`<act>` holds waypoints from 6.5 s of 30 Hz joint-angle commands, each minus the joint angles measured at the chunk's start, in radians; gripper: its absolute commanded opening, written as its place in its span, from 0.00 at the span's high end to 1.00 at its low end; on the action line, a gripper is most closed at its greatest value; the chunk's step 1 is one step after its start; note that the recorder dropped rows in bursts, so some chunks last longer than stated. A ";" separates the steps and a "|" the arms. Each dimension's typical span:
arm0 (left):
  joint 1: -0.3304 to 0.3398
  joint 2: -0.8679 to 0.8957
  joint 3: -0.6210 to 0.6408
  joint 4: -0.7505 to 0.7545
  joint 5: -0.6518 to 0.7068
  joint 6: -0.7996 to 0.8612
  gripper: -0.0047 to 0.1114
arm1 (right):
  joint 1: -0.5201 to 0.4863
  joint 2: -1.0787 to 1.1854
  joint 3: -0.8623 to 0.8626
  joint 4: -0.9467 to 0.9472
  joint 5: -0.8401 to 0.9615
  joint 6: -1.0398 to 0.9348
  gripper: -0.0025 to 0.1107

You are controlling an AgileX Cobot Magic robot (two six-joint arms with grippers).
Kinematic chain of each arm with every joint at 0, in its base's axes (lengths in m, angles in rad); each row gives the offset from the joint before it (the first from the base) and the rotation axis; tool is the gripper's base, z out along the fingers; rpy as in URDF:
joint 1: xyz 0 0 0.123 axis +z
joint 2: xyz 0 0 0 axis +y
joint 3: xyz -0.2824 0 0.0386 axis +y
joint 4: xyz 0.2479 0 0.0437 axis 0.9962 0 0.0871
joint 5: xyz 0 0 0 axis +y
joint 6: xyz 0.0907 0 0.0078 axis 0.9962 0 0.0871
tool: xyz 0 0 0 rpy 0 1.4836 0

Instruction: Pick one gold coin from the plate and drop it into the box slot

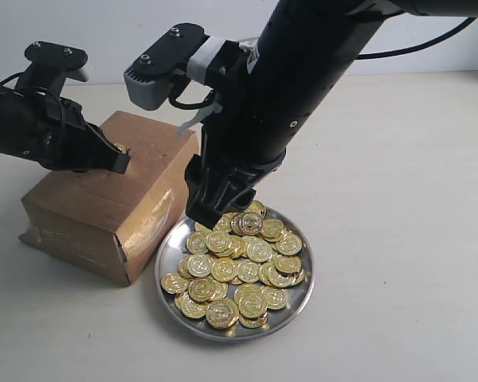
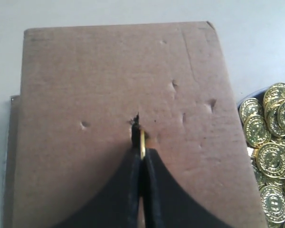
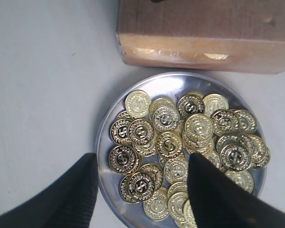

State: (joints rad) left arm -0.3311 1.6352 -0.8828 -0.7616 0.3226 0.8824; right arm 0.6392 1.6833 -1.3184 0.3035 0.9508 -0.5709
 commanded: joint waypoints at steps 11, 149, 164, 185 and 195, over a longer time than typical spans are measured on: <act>-0.008 -0.004 -0.003 -0.008 0.011 -0.006 0.63 | 0.000 -0.008 -0.004 0.003 -0.007 -0.001 0.51; 0.470 -1.635 0.312 0.430 0.466 -0.521 0.96 | -0.686 -1.683 0.395 0.152 -0.344 0.048 0.98; 0.470 -1.635 0.390 0.432 0.466 -0.519 0.96 | -0.686 -1.683 0.677 0.154 -1.067 0.048 0.98; 0.470 -1.635 0.428 0.480 -0.085 -0.519 0.96 | -0.686 -1.683 0.924 -0.312 -0.991 0.048 0.98; 0.470 -1.635 0.587 0.582 -0.395 -0.519 0.96 | -0.686 -1.683 1.128 -0.312 -0.991 0.048 0.98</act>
State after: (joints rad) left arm 0.1377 0.0023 -0.3416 -0.2191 -0.0559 0.3620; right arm -0.0430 0.0024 -0.2273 -0.0113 -0.0343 -0.5221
